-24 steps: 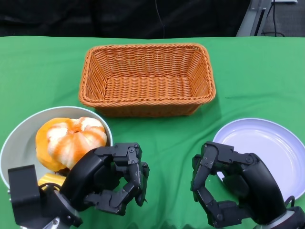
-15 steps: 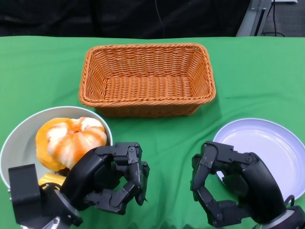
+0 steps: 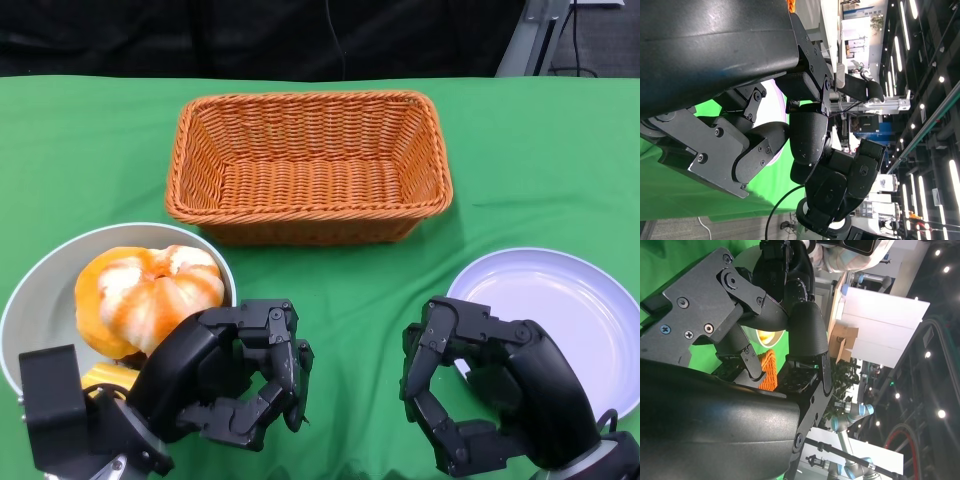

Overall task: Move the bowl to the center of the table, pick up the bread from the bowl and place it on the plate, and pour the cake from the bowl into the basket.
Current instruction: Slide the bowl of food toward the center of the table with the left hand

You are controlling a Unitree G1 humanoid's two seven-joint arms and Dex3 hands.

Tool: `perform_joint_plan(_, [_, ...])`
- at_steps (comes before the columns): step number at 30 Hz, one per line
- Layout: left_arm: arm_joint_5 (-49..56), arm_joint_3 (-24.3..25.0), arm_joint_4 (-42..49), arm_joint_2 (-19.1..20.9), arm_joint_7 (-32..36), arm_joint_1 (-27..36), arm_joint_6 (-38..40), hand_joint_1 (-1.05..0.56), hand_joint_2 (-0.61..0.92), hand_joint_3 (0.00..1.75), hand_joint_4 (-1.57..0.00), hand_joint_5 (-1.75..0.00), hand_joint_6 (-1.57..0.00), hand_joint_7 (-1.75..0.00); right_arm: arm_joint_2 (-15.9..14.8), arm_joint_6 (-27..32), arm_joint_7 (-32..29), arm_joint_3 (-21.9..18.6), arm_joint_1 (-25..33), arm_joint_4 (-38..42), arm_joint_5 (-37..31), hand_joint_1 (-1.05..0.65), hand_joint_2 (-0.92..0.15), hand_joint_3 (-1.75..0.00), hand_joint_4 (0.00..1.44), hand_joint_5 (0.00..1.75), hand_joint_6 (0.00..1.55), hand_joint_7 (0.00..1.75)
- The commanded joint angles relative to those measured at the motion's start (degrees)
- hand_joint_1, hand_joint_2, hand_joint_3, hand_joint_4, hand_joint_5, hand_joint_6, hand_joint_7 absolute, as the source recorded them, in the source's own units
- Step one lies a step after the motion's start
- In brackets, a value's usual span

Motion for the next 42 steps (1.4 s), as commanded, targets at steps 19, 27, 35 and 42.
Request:
perform_joint_plan(19, [-1.6,2.4,-0.1,-0.6,-0.7,-1.1,-1.7,-0.08,0.53,1.2,-0.82,-1.63,-0.8,-1.33,-0.1,-1.2,0.5,-0.4,-0.4,2.0,1.5,-0.18,-0.41,-1.27,0.84,1.75,0.73,1.5])
perform_joint_plan(27, [-1.8,4.3,-2.2,0.0,0.8,-2.1,-5.1,-0.1,0.6,1.07,-0.83,-1.49,-0.82,-1.12,-0.2,-2.5,0.5,-0.7,-1.4,3.7,0.6,-0.19,-0.42,-1.27,0.84,1.75,0.72,1.51])
perform_joint_plan(35, [-6.9,7.9,-5.9,2.5,1.5,-4.4,0.5,-0.36,0.8,0.45,-0.81,-1.25,-0.95,-0.63,-0.2,-3.3,0.8,-0.9,-1.7,4.8,0.9,-0.17,-0.43,-1.26,0.83,1.75,0.72,1.51])
perform_joint_plan(42, [-12.1,14.3,-6.1,3.6,4.3,-7.9,5.9,-0.41,0.92,0.1,-0.85,-1.1,-1.04,-0.28,-0.2,-4.0,0.6,-1.2,-2.1,5.7,0.5,-0.16,-0.42,-1.28,0.84,1.75,0.71,1.53])
